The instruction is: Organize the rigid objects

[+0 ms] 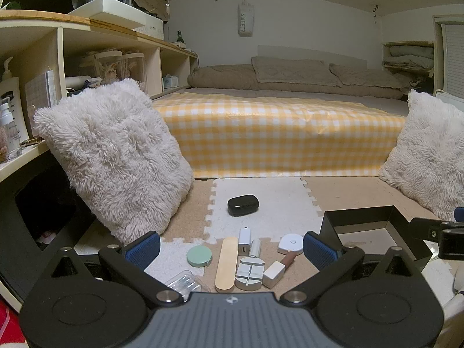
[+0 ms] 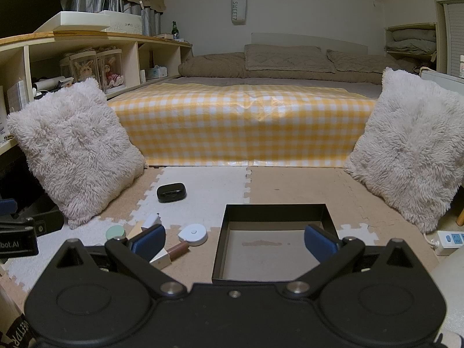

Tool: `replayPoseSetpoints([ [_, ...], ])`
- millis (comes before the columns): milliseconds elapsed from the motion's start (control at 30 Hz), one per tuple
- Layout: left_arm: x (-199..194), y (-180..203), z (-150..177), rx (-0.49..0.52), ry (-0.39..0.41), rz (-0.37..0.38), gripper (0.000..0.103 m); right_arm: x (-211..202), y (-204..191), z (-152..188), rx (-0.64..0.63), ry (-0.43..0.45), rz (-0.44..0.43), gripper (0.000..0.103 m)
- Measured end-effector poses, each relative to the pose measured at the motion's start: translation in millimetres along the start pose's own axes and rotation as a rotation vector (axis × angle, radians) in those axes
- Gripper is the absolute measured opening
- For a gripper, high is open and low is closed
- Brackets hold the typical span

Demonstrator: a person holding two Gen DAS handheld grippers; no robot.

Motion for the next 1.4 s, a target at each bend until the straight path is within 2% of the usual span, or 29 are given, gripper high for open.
replayPoseSetpoints([
  [1400,0.5,-0.2,-0.1,-0.002,-0.003,-0.001,0.103,-1.1,-2.6,-1.1,-0.001,0.003,-0.004,0.103],
])
Point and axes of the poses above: each gripper's, at about its wrist camera, not at the fingertips, and x roughly the way its jaws point, y to its right, z to its underside, the point moved 4 cm from there along x, roughly the way its jaws point, and after that the axes turned 7 degrees about -x, right-handed, at the moved point
